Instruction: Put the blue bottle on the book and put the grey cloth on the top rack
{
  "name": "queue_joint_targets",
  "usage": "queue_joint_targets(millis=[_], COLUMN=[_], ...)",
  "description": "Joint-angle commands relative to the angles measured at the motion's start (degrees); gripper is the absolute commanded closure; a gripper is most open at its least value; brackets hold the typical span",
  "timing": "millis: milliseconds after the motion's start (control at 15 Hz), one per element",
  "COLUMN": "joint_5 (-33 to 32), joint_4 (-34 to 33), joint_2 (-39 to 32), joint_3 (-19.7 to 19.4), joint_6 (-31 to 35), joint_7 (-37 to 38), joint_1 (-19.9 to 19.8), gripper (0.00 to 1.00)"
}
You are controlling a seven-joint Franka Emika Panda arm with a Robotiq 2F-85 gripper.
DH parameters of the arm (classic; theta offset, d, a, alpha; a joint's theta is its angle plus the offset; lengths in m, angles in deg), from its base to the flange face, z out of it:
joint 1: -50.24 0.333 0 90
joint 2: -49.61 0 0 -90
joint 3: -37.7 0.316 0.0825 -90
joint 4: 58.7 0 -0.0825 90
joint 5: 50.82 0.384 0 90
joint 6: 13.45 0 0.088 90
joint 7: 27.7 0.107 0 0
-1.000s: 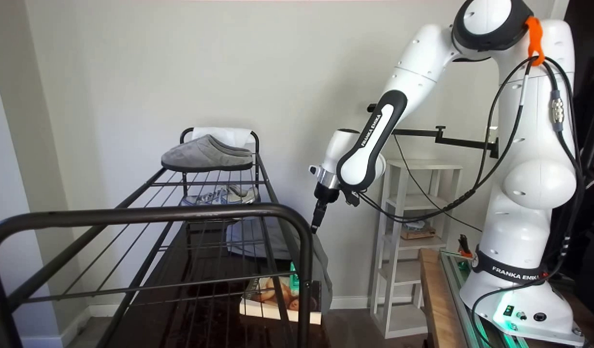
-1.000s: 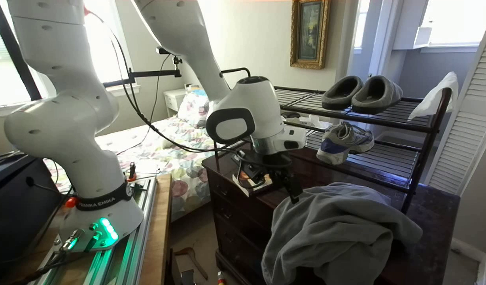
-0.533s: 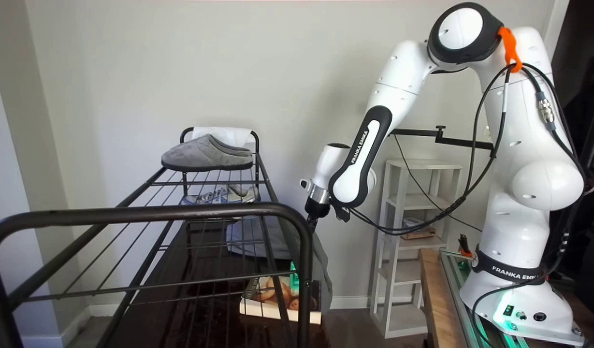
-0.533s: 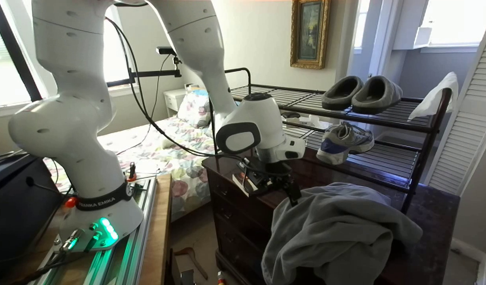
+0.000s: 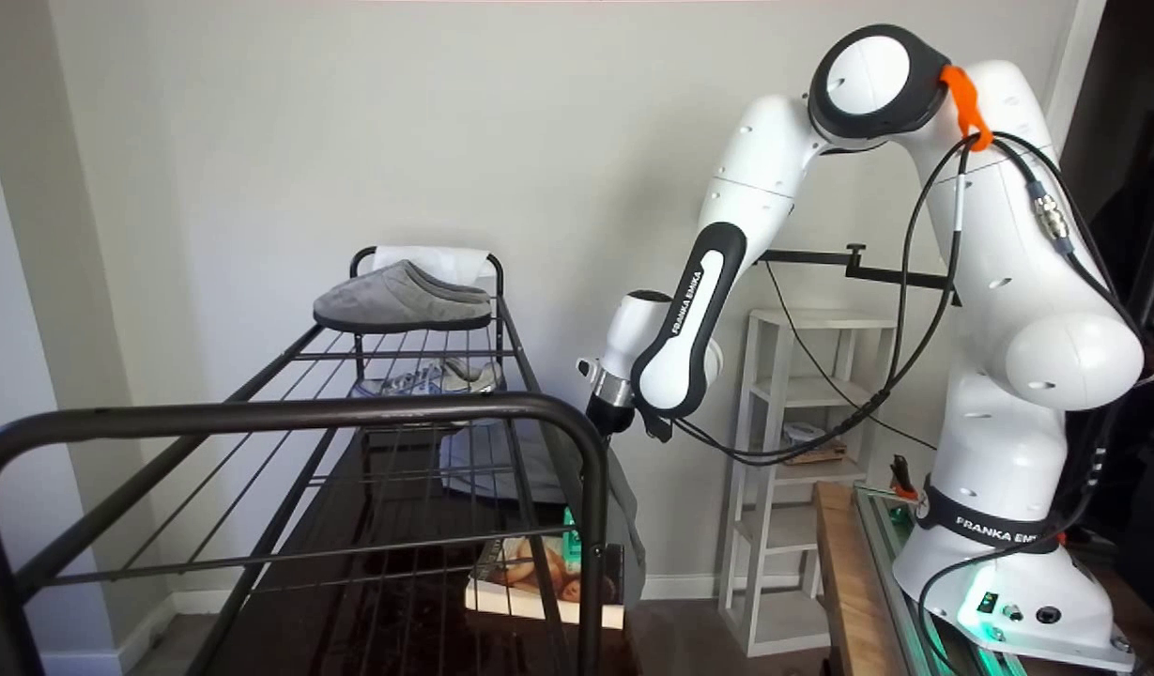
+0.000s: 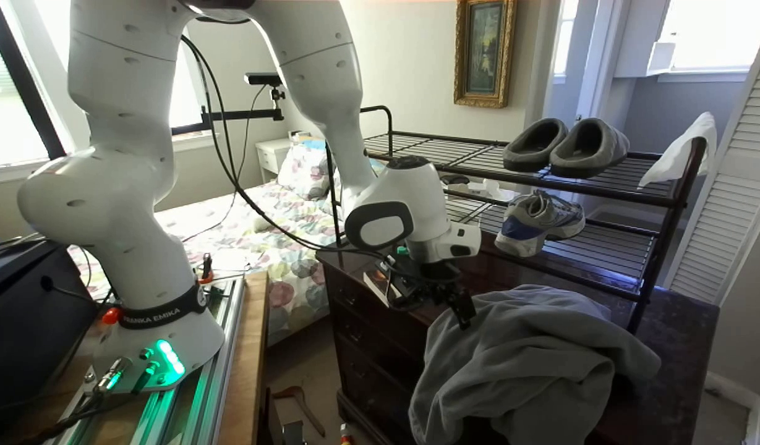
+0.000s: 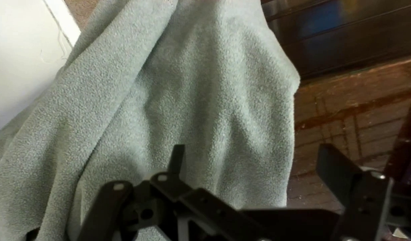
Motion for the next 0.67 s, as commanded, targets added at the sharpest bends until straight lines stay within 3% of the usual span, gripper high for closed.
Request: queue_joint_targets(millis=[0,133,333,600], joint_5=[-2.7,-3.2,-5.1,-7.6], joint_4=[-1.5,-1.7,-0.8,0.5], joint_2=[-2.5,-3.0,-2.0,1.0], joint_3=[-4.0,-6.9,-12.1,-12.7], joint_6=[0.4,-0.6,-3.2,-3.6], joint_7=[2.8,3.4,3.5,2.7], joint_1=[3.7,6.4,11.3,12.0], gripper=[0.25,0.34,0.56,0.84])
